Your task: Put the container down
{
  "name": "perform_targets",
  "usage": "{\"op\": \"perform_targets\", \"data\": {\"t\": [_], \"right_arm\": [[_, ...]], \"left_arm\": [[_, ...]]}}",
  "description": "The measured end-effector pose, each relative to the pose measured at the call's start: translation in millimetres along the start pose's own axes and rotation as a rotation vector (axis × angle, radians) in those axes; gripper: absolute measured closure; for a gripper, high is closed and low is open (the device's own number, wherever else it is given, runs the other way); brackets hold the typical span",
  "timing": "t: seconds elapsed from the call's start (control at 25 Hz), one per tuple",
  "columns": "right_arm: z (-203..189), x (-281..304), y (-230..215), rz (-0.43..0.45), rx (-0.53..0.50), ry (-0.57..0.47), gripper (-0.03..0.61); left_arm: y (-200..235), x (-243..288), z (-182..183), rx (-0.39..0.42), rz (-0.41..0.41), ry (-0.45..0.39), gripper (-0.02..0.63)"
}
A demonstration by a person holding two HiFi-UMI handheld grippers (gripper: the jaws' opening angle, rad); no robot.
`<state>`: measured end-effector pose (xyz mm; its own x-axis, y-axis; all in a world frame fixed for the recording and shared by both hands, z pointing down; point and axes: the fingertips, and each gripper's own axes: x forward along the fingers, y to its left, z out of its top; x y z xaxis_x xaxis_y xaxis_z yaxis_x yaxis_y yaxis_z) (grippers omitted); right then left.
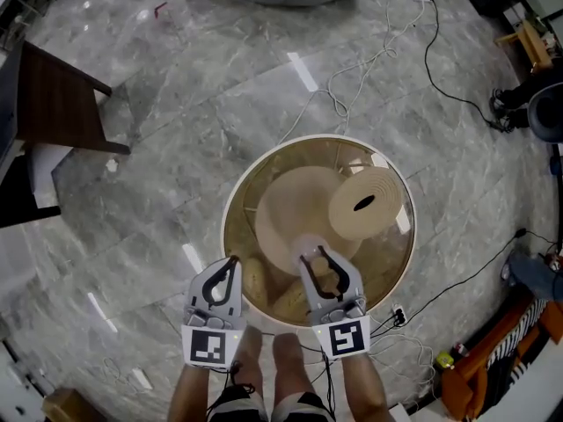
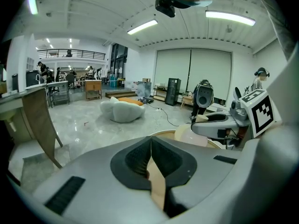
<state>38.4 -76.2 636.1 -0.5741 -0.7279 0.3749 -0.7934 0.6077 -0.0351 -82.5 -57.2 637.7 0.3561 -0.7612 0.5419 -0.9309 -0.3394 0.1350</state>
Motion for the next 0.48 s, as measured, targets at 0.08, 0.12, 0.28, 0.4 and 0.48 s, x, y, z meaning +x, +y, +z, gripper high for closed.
{"op": "perform_targets", "data": {"t": [0.08, 0.12, 0.28, 0.4, 0.48], "right_arm": [[-11, 7, -2, 0.002, 0.000, 0.002, 0.445], [-17, 10, -4, 0.002, 0.002, 0.004, 0.445], [-40, 21, -8, -0.001, 0.004, 0.019, 0.445], [-57, 27, -11, 0.001, 0.008, 0.026, 0.445], [-67, 31, -13, 0.003, 0.012, 0.035, 0.445]], "left_arm": [[2, 9, -10, 0.002, -0.002, 0.008, 0.594], [3, 13, -14, 0.003, -0.003, 0.014, 0.594], [7, 28, -31, 0.003, -0.009, 0.030, 0.594], [8, 38, -44, 0.003, -0.012, 0.040, 0.594], [8, 44, -53, 0.001, -0.016, 0.051, 0.594]]}}
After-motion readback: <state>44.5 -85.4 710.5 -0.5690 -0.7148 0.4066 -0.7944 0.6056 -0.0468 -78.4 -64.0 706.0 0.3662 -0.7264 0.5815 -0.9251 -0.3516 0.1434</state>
